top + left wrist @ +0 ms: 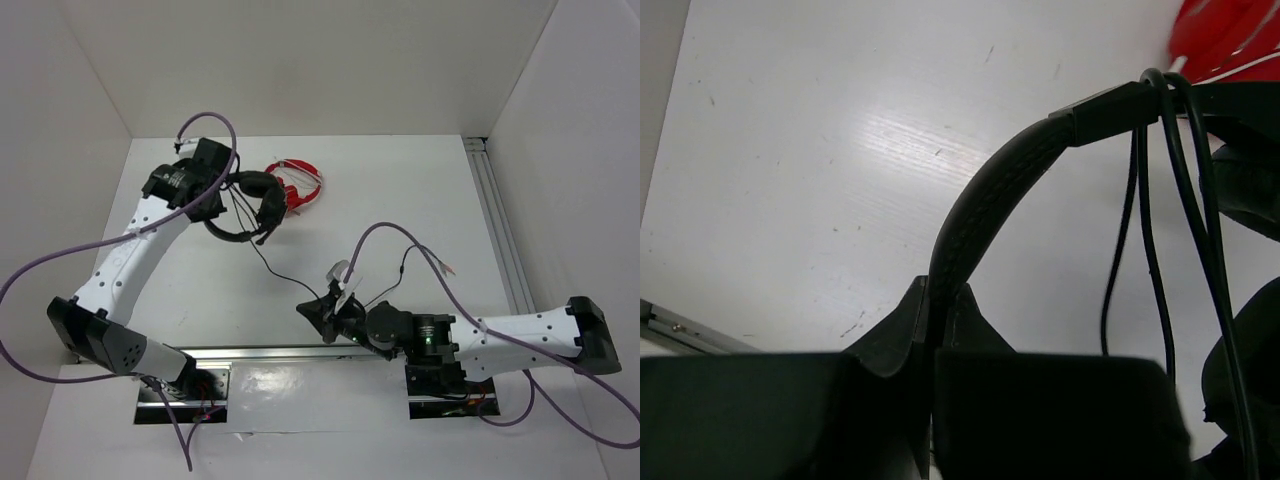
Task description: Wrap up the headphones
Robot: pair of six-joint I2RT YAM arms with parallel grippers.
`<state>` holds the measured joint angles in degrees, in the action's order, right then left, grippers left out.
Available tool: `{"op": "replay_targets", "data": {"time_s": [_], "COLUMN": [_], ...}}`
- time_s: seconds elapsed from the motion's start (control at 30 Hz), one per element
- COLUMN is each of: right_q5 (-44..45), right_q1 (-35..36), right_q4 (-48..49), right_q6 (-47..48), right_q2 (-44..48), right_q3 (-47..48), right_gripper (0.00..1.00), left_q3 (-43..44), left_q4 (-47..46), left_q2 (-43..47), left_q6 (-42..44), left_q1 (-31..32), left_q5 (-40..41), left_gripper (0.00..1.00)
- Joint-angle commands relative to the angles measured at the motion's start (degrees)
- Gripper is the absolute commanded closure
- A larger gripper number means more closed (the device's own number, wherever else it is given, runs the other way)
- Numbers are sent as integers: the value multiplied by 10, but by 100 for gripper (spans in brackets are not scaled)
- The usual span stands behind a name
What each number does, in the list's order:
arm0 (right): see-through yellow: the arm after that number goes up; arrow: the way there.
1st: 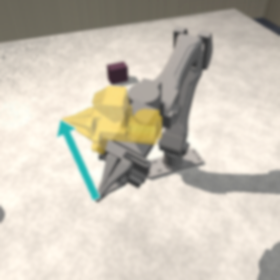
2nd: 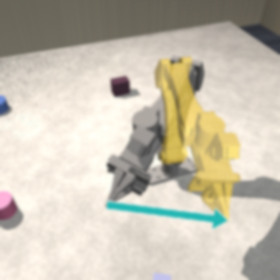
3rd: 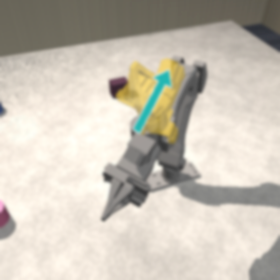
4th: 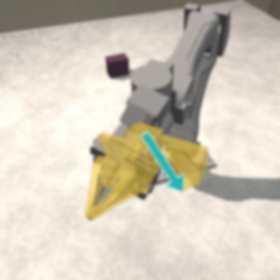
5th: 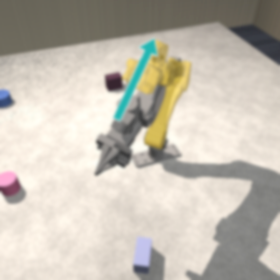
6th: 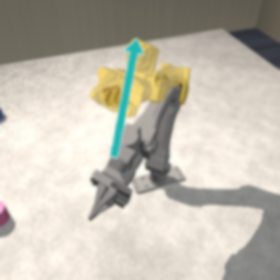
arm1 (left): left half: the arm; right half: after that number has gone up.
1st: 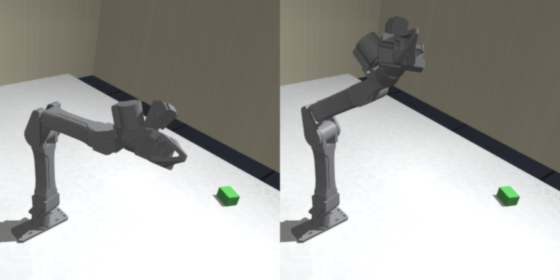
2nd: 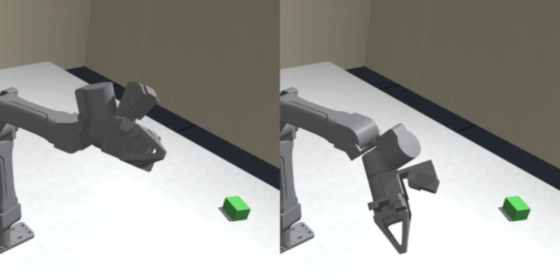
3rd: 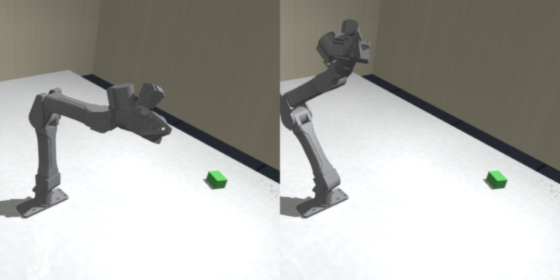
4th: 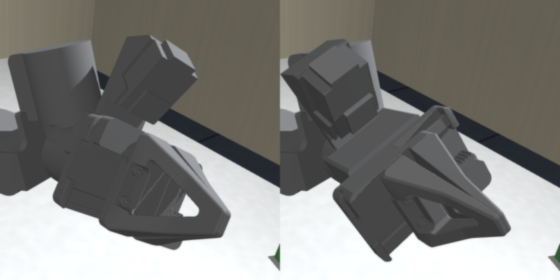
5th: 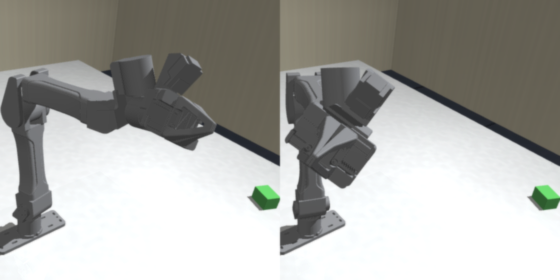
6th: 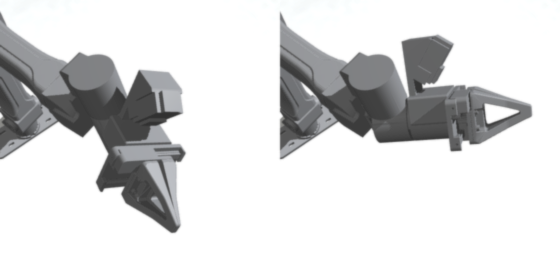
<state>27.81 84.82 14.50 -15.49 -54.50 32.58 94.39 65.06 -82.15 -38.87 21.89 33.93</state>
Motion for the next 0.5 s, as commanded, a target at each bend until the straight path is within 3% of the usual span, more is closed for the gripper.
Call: {"op": "replay_targets", "data": {"time_s": [0.0,0.17,0.37,0.47], "right_q5": [67,121,131,147], "right_q1": [18,24,-1,-41], "right_q4": [-115,-182,-247,-276], "right_q6": [35,102,192,211], "right_q2": [6,-24,-39,-62], "right_q3": [77,182,310,342], "right_gripper": [100,100,100,100], "left_q3": [-52,-88,-97,-125], "left_q4": [-63,-77,-35,-55], "left_q2": [-2,-44,-89,-53], "left_q6": [-3,30,35,56], "left_q1": [-11,10,98,152], "left_q5": [33,27,72,30], "left_gripper": [100,100,100,100]}}
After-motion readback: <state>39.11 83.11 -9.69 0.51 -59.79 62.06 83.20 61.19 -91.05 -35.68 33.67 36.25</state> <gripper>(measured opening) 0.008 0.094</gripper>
